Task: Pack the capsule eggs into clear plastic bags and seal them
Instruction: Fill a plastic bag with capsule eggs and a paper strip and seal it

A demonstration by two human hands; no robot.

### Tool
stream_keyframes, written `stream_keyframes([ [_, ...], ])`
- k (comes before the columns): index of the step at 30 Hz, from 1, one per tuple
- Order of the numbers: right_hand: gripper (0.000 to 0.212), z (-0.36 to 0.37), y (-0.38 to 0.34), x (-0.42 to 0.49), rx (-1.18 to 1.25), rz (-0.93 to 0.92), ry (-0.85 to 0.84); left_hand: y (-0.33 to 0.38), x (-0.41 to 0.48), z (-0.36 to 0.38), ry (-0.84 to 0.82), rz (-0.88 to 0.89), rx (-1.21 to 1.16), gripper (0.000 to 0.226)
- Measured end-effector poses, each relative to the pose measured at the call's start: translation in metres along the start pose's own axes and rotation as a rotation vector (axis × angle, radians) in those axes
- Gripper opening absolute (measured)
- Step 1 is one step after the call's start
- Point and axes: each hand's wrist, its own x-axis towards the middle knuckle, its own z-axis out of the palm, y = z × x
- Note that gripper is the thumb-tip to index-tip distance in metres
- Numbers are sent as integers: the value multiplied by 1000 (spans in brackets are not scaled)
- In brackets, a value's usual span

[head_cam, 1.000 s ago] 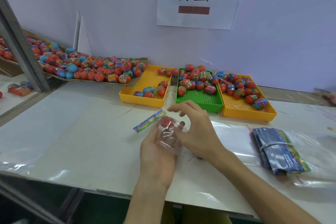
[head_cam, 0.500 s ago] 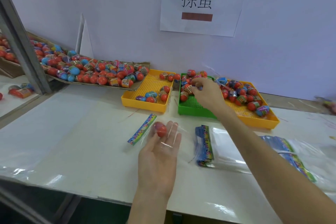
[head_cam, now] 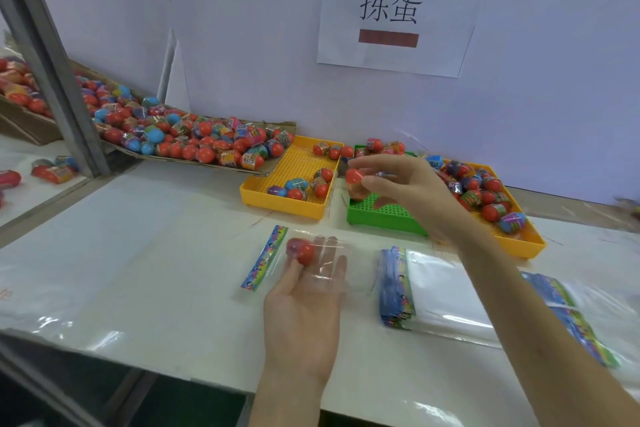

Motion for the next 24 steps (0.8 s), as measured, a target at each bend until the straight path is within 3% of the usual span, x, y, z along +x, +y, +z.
stream_keyframes([
  [3, 28, -12, -13, -34, 297, -13, -212, 2, 0, 0, -1, 63, 10, 18],
  [7, 20, -15, -13, -39, 106, 58, -401, 3, 1, 0, 24, 106, 1, 23],
  [10, 17, 0, -10, -37, -253, 26, -370, 4, 2, 0, -10, 104, 7, 17],
  [12, 19, 12, -7, -37, -358, -39, -288, 3, 0, 0, -24, 103, 32, 20],
  [17, 25, 45, 2, -38, -340, -175, -82, 2, -4, 3, -27, 102, 86, 26],
  [24, 30, 68, 10, -42, -314, -205, -58, 0, -6, 2, 25, 101, 93, 27],
])
